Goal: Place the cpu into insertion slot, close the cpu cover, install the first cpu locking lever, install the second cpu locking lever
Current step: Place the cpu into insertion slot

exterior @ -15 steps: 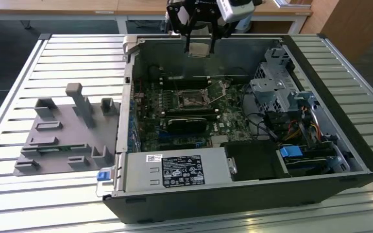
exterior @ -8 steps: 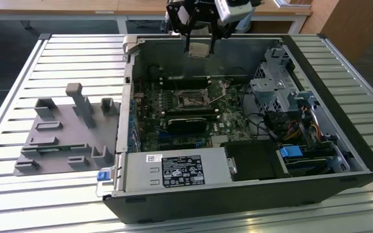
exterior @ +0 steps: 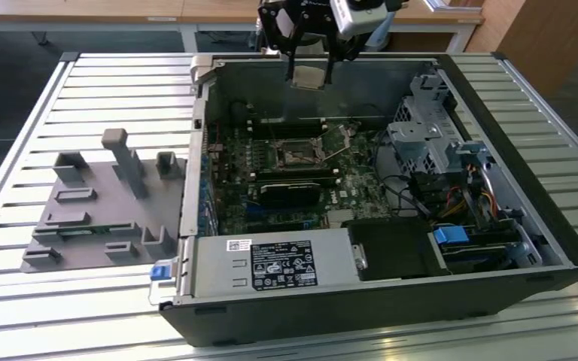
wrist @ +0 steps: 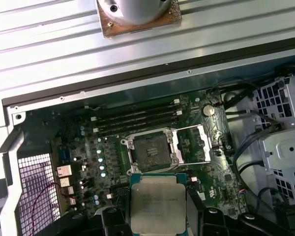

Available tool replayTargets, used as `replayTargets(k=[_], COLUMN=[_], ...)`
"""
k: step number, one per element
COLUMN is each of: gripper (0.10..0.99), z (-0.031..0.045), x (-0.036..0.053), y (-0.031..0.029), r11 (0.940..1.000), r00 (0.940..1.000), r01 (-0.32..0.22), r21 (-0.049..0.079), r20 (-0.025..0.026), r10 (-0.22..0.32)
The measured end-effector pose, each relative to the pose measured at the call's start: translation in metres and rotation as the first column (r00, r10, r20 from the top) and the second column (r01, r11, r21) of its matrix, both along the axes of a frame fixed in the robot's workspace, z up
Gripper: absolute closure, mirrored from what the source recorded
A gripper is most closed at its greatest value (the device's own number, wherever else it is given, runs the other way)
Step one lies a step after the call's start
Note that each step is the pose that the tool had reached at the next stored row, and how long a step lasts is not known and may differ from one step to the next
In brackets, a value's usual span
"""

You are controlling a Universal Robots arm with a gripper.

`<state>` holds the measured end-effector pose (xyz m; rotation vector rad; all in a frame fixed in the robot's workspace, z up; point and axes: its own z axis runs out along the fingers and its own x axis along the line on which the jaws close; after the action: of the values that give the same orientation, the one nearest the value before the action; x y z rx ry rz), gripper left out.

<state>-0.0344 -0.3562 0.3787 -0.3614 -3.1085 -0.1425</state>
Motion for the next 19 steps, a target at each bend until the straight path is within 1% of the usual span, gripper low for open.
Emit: replayTargets(k=[11,19], gripper=[0.545,0.545], z=[-0.0004,-0.0006], x=[0.0000,0.0000], y=[0.0003,0.0005], r11=[0.9978,0.9936], r00=[0.9978,0.9936], r01=[0.066,0.113], r21=[-0.001,-0.003], r20=[0.0001,0.0002], r10=[-0.066,-0.113])
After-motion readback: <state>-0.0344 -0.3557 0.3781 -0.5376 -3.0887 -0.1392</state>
